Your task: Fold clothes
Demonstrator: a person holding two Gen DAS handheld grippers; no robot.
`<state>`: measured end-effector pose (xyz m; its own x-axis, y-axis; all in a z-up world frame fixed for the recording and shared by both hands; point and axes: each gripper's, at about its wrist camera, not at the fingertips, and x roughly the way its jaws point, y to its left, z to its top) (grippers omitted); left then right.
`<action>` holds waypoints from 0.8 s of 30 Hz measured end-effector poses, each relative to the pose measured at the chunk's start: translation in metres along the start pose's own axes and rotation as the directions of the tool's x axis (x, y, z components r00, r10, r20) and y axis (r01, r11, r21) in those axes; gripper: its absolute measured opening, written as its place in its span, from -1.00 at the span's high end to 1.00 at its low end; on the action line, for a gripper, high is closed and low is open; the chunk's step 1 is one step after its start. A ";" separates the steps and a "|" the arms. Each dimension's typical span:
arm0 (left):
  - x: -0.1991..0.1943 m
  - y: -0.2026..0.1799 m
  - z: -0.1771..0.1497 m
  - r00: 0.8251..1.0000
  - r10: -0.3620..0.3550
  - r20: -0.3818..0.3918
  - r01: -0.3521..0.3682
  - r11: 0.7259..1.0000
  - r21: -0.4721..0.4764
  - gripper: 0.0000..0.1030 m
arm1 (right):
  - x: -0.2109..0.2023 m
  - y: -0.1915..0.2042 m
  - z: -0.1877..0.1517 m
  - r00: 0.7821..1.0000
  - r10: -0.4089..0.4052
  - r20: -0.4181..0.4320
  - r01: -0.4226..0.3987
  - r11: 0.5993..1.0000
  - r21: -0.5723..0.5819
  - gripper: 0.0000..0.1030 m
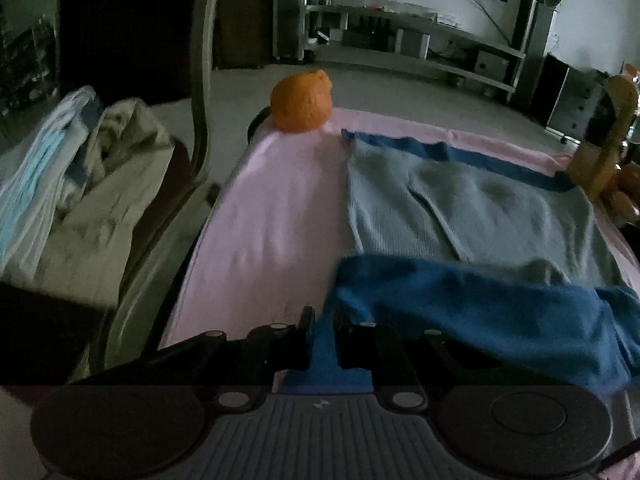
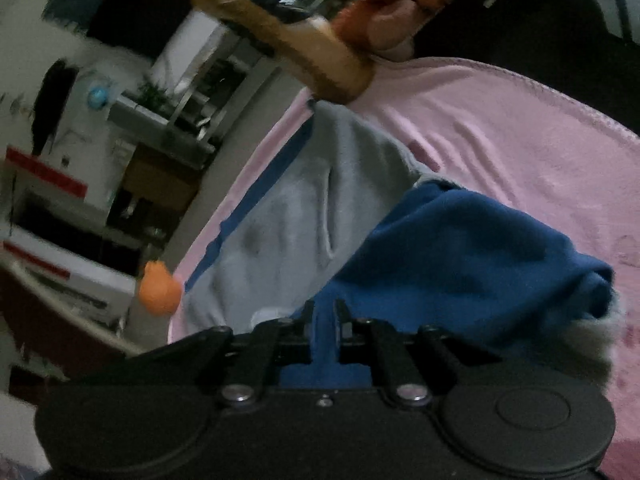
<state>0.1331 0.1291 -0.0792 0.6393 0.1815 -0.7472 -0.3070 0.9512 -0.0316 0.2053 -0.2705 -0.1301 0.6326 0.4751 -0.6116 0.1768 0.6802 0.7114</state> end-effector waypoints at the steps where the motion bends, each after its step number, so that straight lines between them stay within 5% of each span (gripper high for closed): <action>1: 0.002 0.000 -0.003 1.000 0.005 -0.013 -0.005 1.000 0.003 0.74 | -0.007 0.001 -0.003 1.000 -0.004 -0.008 0.004 1.000 -0.007 0.79; 12: 0.019 -0.003 -0.039 0.986 0.063 -0.152 -0.057 0.998 0.040 0.66 | -0.001 -0.001 -0.032 0.992 -0.060 -0.109 0.051 0.995 -0.088 0.74; 16: 0.015 -0.006 -0.044 0.987 0.081 -0.135 -0.072 0.995 0.072 0.64 | 0.024 -0.002 -0.033 0.982 -0.140 -0.129 0.121 0.982 -0.146 0.74; 18: 0.013 -0.008 -0.046 0.988 0.090 -0.127 -0.079 0.993 0.088 0.63 | 0.034 -0.007 -0.037 0.966 -0.220 -0.137 0.194 0.964 -0.180 1.00; 24: -0.005 -0.011 -0.055 0.990 0.120 -0.070 -0.112 0.987 0.112 0.62 | 0.008 -0.005 -0.045 0.964 -0.257 -0.069 0.236 0.945 -0.225 0.87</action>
<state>0.0942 0.1038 -0.1114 0.5474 0.2763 -0.7900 -0.2954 0.9469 0.1266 0.1749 -0.2453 -0.1544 0.5122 0.3216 -0.7964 0.1471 0.8807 0.4503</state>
